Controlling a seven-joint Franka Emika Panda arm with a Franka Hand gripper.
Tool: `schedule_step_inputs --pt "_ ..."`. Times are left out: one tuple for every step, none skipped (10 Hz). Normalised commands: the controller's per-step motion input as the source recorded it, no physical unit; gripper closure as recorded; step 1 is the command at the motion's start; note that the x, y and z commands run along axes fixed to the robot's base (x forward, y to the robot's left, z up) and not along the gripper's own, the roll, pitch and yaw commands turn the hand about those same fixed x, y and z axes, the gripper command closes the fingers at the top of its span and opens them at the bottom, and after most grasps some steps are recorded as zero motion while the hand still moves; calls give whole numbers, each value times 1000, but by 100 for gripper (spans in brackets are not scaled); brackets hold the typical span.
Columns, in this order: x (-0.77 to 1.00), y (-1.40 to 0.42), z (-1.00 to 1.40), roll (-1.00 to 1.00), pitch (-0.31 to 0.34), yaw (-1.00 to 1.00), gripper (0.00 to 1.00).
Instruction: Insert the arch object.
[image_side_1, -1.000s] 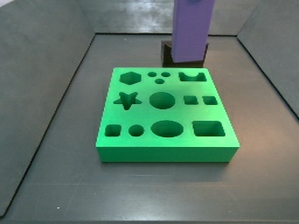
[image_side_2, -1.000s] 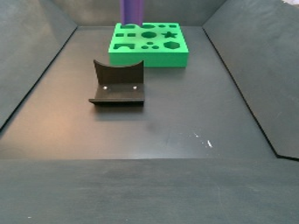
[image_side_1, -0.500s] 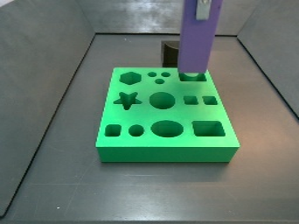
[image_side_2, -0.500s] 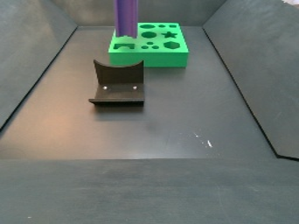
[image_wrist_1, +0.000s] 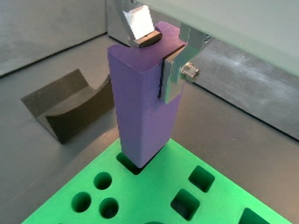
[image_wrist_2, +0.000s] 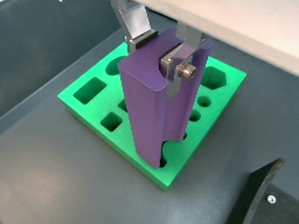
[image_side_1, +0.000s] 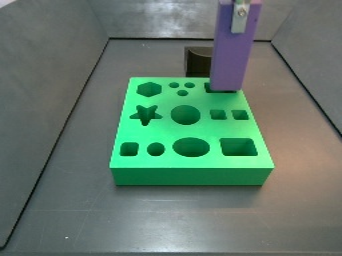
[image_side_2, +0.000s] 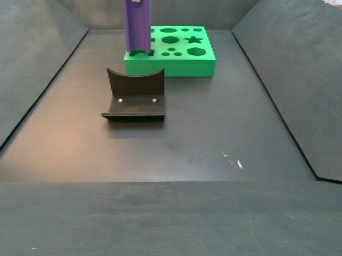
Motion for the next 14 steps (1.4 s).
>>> schedule_step_inputs --pt "0 143 -249 -130 89 0 100" --pt "-211 63 -274 -89 77 0 100" --pt "-269 0 -200 -93 83 0 100" --pt "-237 0 -143 -136 76 0 100" --pt "0 0 -140 -164 37 63 100" --pt "111 0 -169 -149 34 94 100" --pt "380 0 -314 -56 59 217 100" --pt "289 9 -337 -30 30 229 100" --pt "143 23 -326 -30 13 129 100" --pt "123 0 -371 0 19 0 100" --pt "146 0 -366 16 46 0 100" --pt "77 0 -354 16 23 0 100" --pt "103 0 -297 0 33 0 100" --pt "143 0 -271 0 60 -9 100"
